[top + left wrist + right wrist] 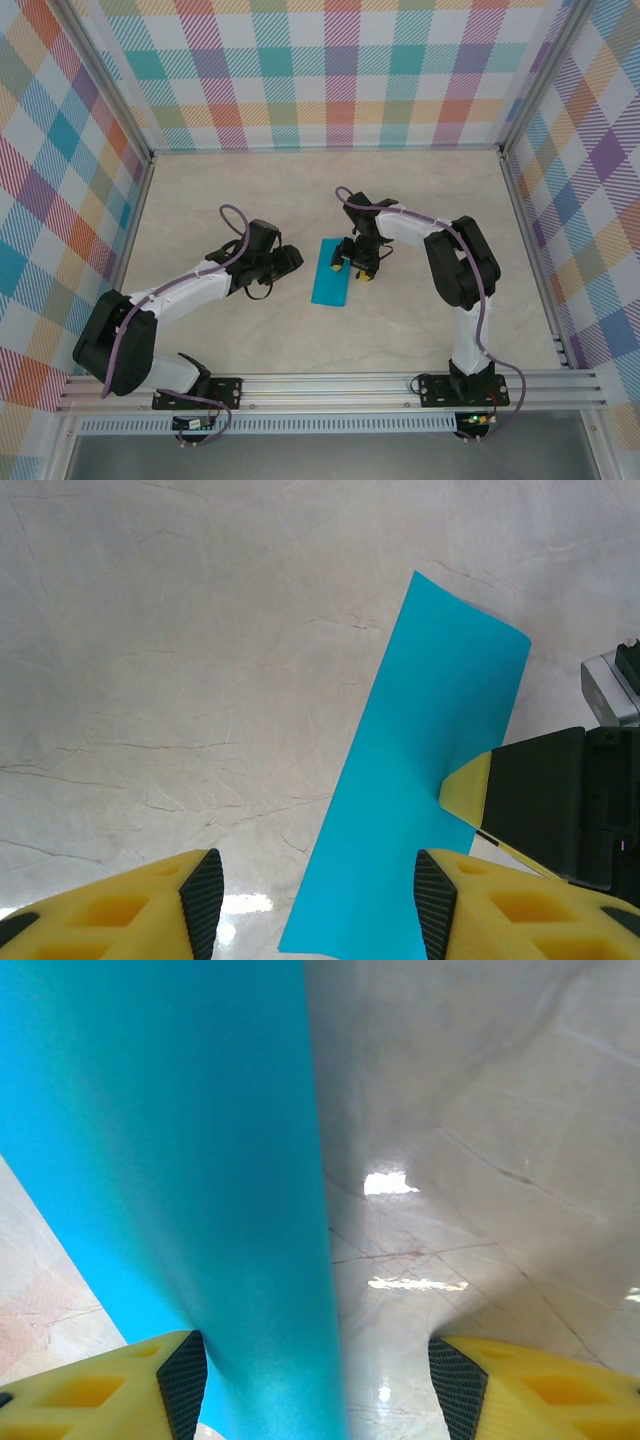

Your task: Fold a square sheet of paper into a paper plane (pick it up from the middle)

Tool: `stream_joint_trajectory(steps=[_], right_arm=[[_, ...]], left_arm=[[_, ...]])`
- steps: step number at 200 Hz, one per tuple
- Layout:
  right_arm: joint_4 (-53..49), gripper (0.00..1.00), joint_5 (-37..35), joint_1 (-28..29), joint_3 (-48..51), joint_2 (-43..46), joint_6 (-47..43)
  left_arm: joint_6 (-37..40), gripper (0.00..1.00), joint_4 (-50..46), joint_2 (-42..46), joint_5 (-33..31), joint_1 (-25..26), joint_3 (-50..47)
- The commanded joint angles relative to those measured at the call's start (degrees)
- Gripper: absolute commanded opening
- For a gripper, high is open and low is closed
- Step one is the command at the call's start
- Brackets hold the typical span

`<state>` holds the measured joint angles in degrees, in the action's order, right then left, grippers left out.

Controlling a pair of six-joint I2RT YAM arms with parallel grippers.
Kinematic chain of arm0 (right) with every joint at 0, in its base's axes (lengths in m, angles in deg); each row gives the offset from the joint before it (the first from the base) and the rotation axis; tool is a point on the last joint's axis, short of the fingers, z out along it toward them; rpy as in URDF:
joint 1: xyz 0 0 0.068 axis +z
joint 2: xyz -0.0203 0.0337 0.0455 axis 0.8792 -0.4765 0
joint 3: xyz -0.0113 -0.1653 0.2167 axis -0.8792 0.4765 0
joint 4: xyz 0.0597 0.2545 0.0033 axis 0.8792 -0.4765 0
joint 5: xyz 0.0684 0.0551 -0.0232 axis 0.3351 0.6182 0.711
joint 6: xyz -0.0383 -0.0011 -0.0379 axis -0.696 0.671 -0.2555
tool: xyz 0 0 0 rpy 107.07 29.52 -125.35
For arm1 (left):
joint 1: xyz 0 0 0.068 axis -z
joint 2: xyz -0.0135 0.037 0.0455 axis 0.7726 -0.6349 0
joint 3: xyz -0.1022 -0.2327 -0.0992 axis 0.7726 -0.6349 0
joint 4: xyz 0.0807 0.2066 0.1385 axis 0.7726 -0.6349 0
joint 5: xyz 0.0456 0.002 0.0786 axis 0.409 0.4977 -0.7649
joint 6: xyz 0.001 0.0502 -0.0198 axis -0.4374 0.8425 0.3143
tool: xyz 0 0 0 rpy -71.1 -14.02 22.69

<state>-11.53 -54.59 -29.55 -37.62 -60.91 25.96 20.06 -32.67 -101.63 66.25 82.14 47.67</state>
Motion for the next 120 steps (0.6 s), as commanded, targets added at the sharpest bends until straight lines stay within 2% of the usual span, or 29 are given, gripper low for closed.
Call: stream_joint_trajectory(steps=[1,86,120], right_arm=[[-1.9,0.66,-5.2,0.0,2.4,-3.6,0.3],[-2.7,0.67,-7.4,0.2,2.8,-4.4,-1.2],[-2.8,0.64,-7.5,0.2,2.5,-4.7,-2.2]], left_arm=[[-0.5,0.56,0.1,0.5,0.9,-1.0,-1.3],[-0.6,0.56,0.1,0.8,1.1,-1.1,-1.4],[-0.6,0.56,0.3,0.9,1.2,-1.1,-1.5]])
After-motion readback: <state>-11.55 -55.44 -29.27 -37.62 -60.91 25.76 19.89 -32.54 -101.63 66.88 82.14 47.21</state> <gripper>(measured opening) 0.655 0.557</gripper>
